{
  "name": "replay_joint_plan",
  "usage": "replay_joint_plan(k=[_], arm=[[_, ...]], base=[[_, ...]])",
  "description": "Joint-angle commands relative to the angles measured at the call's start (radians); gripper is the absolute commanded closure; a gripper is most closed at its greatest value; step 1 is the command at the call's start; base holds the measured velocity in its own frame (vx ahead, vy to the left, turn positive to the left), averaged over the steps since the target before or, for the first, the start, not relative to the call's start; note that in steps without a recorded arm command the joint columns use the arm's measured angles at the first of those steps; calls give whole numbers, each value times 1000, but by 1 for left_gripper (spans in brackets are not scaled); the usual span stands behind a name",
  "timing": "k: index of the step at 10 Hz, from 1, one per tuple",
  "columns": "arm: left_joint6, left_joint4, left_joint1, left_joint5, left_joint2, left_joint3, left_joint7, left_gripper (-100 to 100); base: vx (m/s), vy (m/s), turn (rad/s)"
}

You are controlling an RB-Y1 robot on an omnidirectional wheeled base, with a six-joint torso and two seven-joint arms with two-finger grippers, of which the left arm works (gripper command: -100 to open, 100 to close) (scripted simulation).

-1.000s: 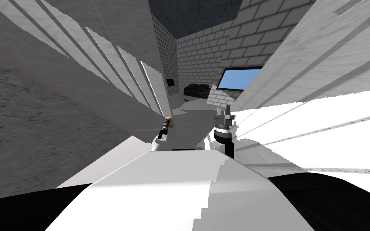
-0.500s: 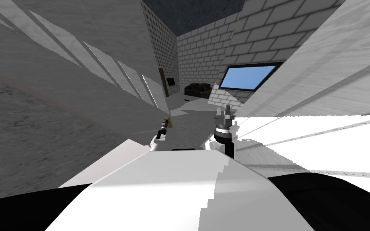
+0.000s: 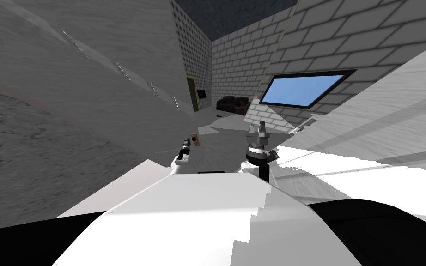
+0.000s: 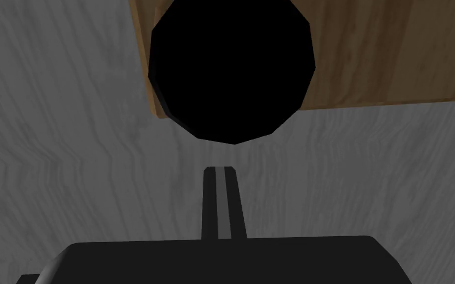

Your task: Push the door open

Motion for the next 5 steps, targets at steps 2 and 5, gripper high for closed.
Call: replay_joint_plan(k=[2,5], arm=[[-1,-16,19,19,-2,-51,-25,-100],[0,-36,40,43,-6,-111,-54,-100]], base=[[-42,14,154],[-30,2,160]])
